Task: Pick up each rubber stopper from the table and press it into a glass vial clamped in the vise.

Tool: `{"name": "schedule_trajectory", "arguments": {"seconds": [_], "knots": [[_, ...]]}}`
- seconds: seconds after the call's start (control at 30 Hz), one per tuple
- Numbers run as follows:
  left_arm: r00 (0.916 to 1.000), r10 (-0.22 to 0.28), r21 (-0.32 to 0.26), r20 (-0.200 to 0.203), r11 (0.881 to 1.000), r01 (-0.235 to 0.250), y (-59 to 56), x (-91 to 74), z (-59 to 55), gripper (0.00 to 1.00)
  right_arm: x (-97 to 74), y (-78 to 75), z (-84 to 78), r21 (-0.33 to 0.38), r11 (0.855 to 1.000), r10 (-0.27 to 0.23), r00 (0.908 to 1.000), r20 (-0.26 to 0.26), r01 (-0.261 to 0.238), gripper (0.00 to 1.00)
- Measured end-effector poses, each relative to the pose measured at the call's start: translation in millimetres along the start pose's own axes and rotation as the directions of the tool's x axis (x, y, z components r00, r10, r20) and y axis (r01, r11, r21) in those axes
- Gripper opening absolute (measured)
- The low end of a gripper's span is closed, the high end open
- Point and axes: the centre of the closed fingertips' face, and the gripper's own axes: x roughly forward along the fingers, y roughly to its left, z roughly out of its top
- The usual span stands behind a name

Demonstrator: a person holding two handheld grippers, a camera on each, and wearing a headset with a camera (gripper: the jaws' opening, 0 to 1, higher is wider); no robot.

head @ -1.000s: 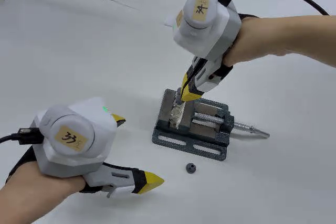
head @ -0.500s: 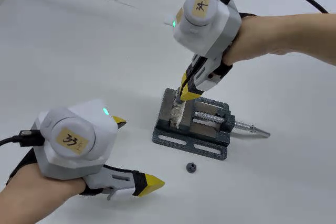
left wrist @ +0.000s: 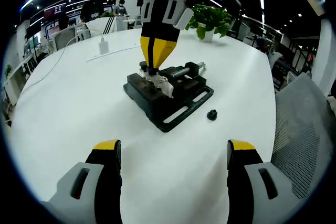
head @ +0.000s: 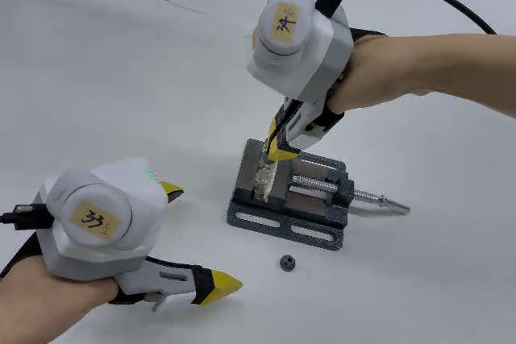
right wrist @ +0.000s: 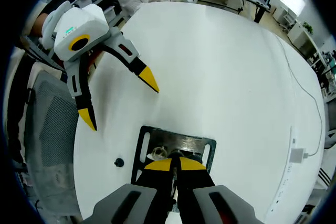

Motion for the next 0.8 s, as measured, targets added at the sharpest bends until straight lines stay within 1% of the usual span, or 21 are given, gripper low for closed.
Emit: {"name": "schedule_trajectory", "arguments": {"seconds": [0.1, 0.13, 0.17, 0.27, 0.3, 0.37, 0.6, 0.67, 0.7, 0.8], "knots": [[1.0000, -0.002, 0.001, 0.002, 1.000, 0.002, -0.4, 0.8, 1.1, 0.82, -0.2, 0.7, 0.6, 0.006, 1.000, 0.003, 1.0000, -0.007, -0.003, 0.00], [1.0000, -0.003, 0.000, 0.001, 1.000, 0.003, -0.4, 1.1, 1.3, 0.82, -0.1, 0.1, 0.3, 0.033, 0.999, 0.012, 0.9999, -0.006, -0.012, 0.00], [1.0000, -0.003, -0.001, 0.001, 1.000, 0.003, -0.1, 1.4, 1.3, 0.82, 0.0, -1.1, 0.2, 0.042, 0.999, 0.016, 0.9999, -0.002, -0.016, 0.00], [1.0000, -0.002, -0.001, 0.000, 1.000, 0.002, 1.2, 2.3, 0.9, 0.82, -0.1, -0.1, -1.1, 0.036, 0.999, 0.019, 0.9998, 0.006, -0.019, 0.00], [1.0000, -0.002, -0.003, 0.000, 1.000, 0.002, 1.4, 2.6, 1.0, 0.82, 0.2, -0.6, -1.4, 0.057, 0.998, 0.024, 0.9997, 0.007, -0.025, 0.00], [1.0000, -0.002, -0.003, -0.001, 1.000, 0.002, 2.1, 3.1, 1.3, 0.82, 0.6, -0.1, -1.3, 0.059, 0.998, 0.023, 0.9997, 0.007, -0.023, 0.00], [1.0000, -0.001, 0.004, 0.004, 1.000, 0.001, 0.5, 3.7, 6.0, 0.82, 1.4, 2.7, -0.2, 0.022, 1.000, 0.002, 0.9993, -0.037, -0.002, 0.00], [1.0000, 0.001, 0.007, 0.007, 1.000, -0.001, -0.2, 2.6, 7.8, 0.82, 0.8, 2.7, -0.8, 0.034, 0.999, -0.001, 0.9992, -0.040, 0.002, 0.00], [1.0000, 0.000, 0.006, 0.008, 1.000, 0.000, -0.7, 2.0, 8.5, 0.82, 0.9, 3.6, -0.6, 0.026, 1.000, -0.005, 0.9991, -0.041, 0.006, 0.00], [0.9999, 0.005, 0.010, 0.013, 1.000, -0.005, -1.2, -0.2, 10.0, 0.82, 0.6, 3.6, -0.7, 0.031, 0.999, -0.028, 0.9987, -0.043, 0.029, 0.00]]}}
